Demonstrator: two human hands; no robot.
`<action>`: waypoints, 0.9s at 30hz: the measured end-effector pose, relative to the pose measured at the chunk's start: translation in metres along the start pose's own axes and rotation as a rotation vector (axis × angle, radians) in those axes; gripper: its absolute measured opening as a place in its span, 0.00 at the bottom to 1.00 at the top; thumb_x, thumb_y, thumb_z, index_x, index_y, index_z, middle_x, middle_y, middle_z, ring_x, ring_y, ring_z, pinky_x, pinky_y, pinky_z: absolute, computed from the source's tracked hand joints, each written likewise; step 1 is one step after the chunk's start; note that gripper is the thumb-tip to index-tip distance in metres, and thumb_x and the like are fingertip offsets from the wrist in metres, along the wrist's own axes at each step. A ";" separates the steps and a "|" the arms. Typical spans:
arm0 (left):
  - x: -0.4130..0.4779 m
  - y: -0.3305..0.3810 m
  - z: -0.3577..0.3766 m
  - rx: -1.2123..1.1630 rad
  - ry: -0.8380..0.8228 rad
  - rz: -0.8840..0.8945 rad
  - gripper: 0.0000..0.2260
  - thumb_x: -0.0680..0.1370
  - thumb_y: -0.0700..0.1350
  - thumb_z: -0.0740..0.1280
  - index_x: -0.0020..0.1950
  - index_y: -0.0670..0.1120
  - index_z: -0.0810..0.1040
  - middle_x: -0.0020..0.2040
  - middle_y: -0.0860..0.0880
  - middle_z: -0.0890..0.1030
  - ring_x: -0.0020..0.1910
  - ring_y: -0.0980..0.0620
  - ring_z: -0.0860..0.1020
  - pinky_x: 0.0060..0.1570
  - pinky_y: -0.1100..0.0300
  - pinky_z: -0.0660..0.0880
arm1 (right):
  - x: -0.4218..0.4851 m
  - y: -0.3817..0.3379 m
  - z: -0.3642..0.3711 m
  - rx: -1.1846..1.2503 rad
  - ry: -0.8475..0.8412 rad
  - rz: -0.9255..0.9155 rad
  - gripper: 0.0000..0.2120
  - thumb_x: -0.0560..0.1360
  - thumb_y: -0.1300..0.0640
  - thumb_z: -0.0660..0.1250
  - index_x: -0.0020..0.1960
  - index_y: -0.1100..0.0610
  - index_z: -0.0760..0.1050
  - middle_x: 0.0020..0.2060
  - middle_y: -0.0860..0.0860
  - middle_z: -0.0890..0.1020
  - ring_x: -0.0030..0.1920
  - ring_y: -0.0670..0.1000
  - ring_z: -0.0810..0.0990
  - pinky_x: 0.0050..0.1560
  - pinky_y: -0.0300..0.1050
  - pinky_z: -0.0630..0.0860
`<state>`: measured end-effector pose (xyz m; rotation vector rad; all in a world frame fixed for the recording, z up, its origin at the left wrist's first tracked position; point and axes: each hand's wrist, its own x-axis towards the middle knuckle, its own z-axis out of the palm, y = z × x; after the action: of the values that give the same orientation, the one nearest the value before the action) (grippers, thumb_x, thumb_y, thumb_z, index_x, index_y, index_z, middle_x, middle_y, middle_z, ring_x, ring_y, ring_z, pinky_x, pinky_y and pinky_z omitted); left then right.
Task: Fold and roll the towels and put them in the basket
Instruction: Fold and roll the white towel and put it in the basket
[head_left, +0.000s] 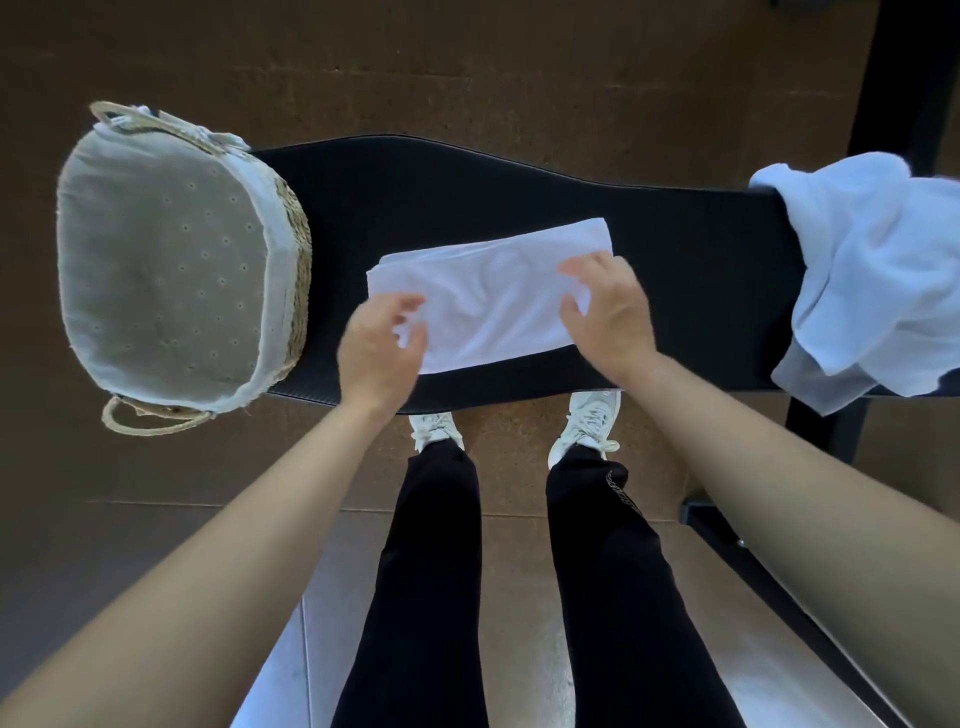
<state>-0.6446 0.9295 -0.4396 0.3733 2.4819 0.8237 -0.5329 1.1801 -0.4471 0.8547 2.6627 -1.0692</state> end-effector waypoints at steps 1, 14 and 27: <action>-0.001 0.004 0.007 0.063 -0.055 0.102 0.13 0.78 0.43 0.71 0.63 0.48 0.81 0.59 0.50 0.82 0.55 0.48 0.79 0.53 0.50 0.79 | -0.002 -0.001 0.006 -0.086 -0.048 -0.082 0.19 0.73 0.66 0.69 0.64 0.58 0.79 0.61 0.55 0.79 0.59 0.57 0.76 0.59 0.52 0.77; 0.063 0.010 0.021 0.525 -0.287 0.245 0.25 0.79 0.49 0.69 0.75 0.62 0.69 0.79 0.50 0.62 0.67 0.41 0.67 0.54 0.49 0.74 | 0.028 0.005 0.001 -0.478 -0.201 -0.028 0.32 0.74 0.52 0.74 0.75 0.46 0.66 0.80 0.54 0.60 0.72 0.62 0.63 0.63 0.59 0.70; 0.017 0.019 0.046 0.609 -0.234 0.319 0.33 0.77 0.57 0.72 0.80 0.55 0.64 0.81 0.49 0.62 0.69 0.39 0.67 0.59 0.46 0.72 | 0.014 0.011 -0.001 0.093 -0.079 0.536 0.29 0.72 0.55 0.77 0.67 0.51 0.66 0.60 0.52 0.75 0.62 0.55 0.75 0.61 0.54 0.77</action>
<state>-0.6323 0.9734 -0.4659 1.0313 2.4300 0.0928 -0.5380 1.1934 -0.4573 1.4027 2.1364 -1.0559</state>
